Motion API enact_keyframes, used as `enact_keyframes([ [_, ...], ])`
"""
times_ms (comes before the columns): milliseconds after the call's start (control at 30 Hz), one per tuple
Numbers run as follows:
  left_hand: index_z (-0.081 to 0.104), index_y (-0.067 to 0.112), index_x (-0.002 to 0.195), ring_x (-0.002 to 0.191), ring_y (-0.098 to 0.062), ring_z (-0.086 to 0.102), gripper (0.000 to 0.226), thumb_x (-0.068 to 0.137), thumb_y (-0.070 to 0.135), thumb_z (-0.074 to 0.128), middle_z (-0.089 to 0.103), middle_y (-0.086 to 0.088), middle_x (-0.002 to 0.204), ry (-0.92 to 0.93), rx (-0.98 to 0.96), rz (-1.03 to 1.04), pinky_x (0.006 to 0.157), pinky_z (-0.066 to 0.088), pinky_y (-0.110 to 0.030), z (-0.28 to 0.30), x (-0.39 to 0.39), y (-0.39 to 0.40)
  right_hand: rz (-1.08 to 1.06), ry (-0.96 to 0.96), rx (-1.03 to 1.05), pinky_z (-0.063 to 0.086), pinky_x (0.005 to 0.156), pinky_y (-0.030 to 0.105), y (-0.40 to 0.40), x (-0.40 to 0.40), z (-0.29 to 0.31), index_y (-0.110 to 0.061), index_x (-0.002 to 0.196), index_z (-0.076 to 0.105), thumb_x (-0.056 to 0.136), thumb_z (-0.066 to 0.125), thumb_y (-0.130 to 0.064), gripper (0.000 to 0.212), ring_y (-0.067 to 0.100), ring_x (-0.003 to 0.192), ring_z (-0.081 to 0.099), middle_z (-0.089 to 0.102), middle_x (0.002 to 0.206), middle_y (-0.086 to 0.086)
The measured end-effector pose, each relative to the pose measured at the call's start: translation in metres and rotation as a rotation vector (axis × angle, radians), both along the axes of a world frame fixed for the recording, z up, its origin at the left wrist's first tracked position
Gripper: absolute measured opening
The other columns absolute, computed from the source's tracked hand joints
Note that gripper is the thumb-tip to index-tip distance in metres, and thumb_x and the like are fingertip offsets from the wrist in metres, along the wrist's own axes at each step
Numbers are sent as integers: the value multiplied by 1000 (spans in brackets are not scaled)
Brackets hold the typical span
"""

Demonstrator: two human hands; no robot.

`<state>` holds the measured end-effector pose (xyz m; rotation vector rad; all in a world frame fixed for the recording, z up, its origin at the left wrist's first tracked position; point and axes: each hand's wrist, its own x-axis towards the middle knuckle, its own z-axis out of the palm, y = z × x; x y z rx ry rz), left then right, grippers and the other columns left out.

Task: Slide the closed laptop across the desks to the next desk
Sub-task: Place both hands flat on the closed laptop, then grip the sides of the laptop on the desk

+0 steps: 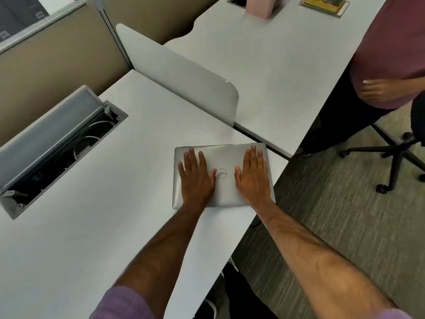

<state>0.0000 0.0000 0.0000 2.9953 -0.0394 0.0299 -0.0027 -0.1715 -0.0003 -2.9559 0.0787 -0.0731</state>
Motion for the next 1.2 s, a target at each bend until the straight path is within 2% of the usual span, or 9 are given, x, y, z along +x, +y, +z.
enact_keyframes([
  [100, 38, 6, 154, 146, -48, 31, 83, 95, 63, 27, 29, -30, 160, 76, -16, 138, 116, 27, -64, 2, 3, 10, -86, 27, -50, 37, 109, 53, -15, -2, 4, -2, 153, 27, 103, 30, -46, 67, 39, 143, 32, 25, 159, 24],
  [200, 35, 12, 156, 142, -51, 34, 89, 92, 73, 36, 25, -32, 160, 93, -30, 221, 114, 32, -60, 0, 1, 18, -137, 37, -74, 48, 92, 51, -26, -6, 2, -6, 151, 31, 101, 33, -51, 67, 38, 126, 47, 34, 154, 23],
  [333, 23, 18, 160, 137, -45, 35, 98, 87, 83, 38, 20, -27, 161, 167, -98, 346, 107, 35, -53, 4, -1, 23, -214, 72, -71, 50, 84, 48, -32, -11, -1, -10, 151, 34, 101, 31, -56, 68, 36, 112, 54, 42, 147, 21],
  [500, 25, 18, 157, 120, -37, 45, 101, 83, 87, 35, 42, -18, 138, 197, -97, 377, 93, 42, -48, 4, -4, 23, -247, 90, -36, 51, 76, 43, -34, -14, -4, -15, 151, 33, 100, 30, -59, 68, 31, 100, 55, 53, 126, 18],
  [633, 26, 17, 157, 120, -37, 44, 100, 84, 84, 41, 44, -18, 135, 216, -143, 389, 93, 42, -48, 7, -2, 22, -256, 111, 18, 51, 74, 41, -34, -12, -6, -18, 152, 31, 99, 30, -61, 69, 31, 101, 53, 51, 123, 18],
  [833, 38, 20, 146, 122, -38, 42, 95, 77, 82, 55, 46, -17, 131, 215, -325, 478, 97, 39, -50, 10, 5, 20, -321, 100, 115, 53, 73, 43, -29, -7, -6, -19, 150, 30, 96, 38, -62, 70, 31, 101, 51, 46, 124, 17],
  [1000, 44, 22, 140, 124, -37, 42, 86, 75, 71, 69, 47, -15, 130, 213, -463, 558, 99, 37, -48, 13, 12, 25, -361, 91, 219, 52, 74, 42, -32, -2, -6, -12, 152, 24, 90, 46, -67, 85, 32, 104, 51, 47, 121, 18],
  [1200, 43, 21, 141, 127, -37, 42, 89, 71, 61, 79, 47, -14, 133, 204, -535, 595, 102, 37, -48, 12, 10, 30, -461, 46, 271, 54, 76, 42, -26, -8, -10, -6, 148, 30, 85, 53, -70, 93, 33, 101, 53, 49, 119, 19],
])
